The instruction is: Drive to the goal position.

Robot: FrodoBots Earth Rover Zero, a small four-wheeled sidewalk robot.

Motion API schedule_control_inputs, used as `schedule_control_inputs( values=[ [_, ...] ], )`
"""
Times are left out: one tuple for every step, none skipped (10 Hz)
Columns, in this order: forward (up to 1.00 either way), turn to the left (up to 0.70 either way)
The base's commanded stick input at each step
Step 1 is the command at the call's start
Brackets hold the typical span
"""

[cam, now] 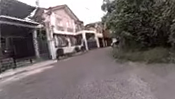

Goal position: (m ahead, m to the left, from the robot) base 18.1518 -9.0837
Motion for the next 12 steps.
schedule_control_inputs(
  values=[
    [0.7, 0.0],
    [0.7, 0.0],
    [0.7, 0.0],
    [0.7, 0.0],
    [0.7, 0.0],
    [0.7, 0.0],
    [0.7, 0.0],
    [0.7, 0.0],
    [0.7, 0.0],
    [0.7, 0.0],
    [0.7, 0.0],
    [0.7, 0.0]
  ],
)
